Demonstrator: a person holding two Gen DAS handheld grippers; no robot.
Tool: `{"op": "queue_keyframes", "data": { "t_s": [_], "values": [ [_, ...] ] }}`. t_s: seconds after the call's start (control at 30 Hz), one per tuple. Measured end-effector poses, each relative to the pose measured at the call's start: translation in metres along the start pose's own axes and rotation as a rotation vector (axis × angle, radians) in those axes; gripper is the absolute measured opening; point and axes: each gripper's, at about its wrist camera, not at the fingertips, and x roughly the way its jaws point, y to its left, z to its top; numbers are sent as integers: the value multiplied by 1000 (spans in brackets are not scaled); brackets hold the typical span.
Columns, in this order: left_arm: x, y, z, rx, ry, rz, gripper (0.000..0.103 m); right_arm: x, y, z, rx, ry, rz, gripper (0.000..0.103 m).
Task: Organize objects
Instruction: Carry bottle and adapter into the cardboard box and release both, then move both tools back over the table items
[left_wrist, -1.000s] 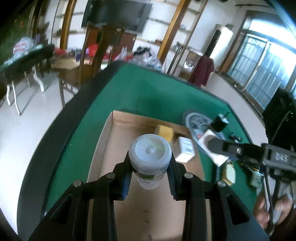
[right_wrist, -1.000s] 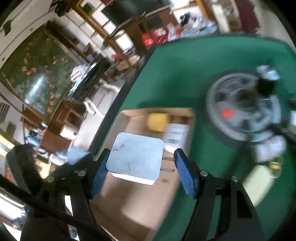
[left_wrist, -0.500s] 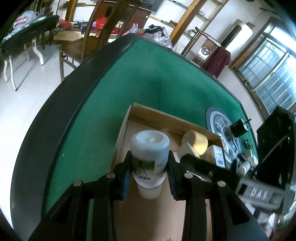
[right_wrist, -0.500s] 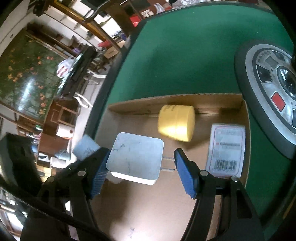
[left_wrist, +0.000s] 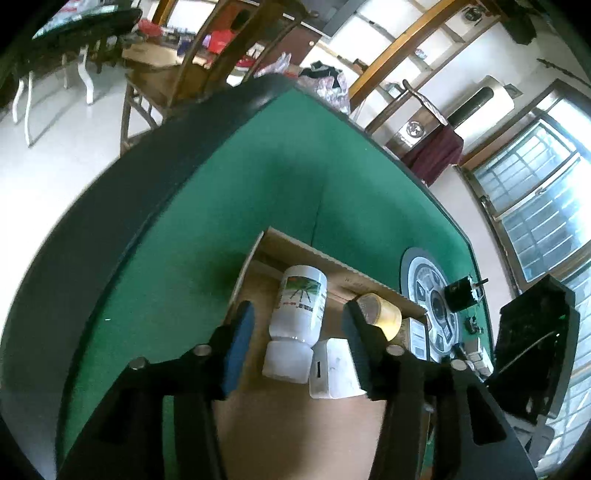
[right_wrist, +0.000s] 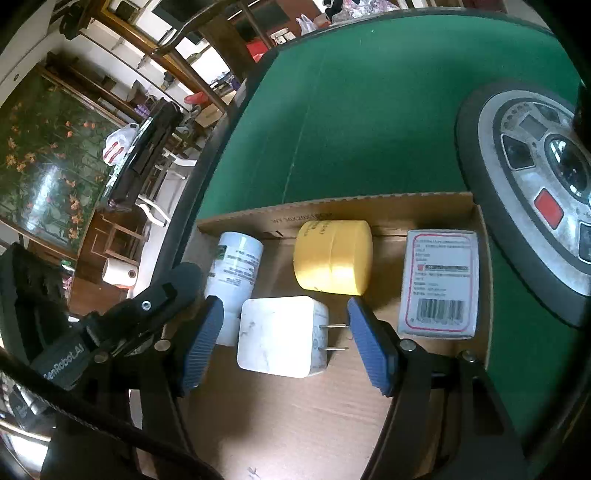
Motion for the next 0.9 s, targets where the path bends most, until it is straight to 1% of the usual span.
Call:
{"op": "queue_keyframes", "data": {
  "t_s": [0.03, 0.13, 0.2, 0.27, 0.33, 0.47, 0.57, 0.63, 0.7, 0.8, 0.87, 0.9],
  "values": [
    [-4, 0, -1, 0, -8, 3, 53, -3, 2, -1, -7, -9, 1, 69],
    [-23, -1, -8, -13, -46, 6, 59, -22, 8, -4, -34, -37, 7, 69],
    [-35, -2, -17, -28, -58, 23, 62, -35, 11, -9, -58, -58, 2, 70],
    [-43, -4, -26, -48, -56, 30, 62, -50, 11, -17, -90, -80, -8, 70],
    [-50, -10, -36, -50, -49, 17, 62, -63, 8, -23, -120, -96, -26, 70],
    [-64, -39, -61, -4, -45, -3, 62, -97, -7, -42, -173, -142, -65, 70],
    [-68, -68, -79, 37, -27, -43, 65, -133, -29, -61, -184, -192, -92, 70],
    [-68, -88, -90, 71, -1, -70, 65, -152, -40, -70, -176, -222, -112, 70],
    [-62, -116, -100, 117, 31, -94, 65, -183, -65, -82, -152, -272, -149, 70],
    [-54, -153, -112, 177, 46, -102, 65, -226, -100, -95, -108, -345, -221, 74],
    [-47, -175, -121, 199, 66, -106, 65, -256, -128, -104, -64, -387, -264, 75],
    [-42, -187, -125, 204, 83, -115, 65, -266, -137, -107, -44, -397, -270, 75]
  ]
}}
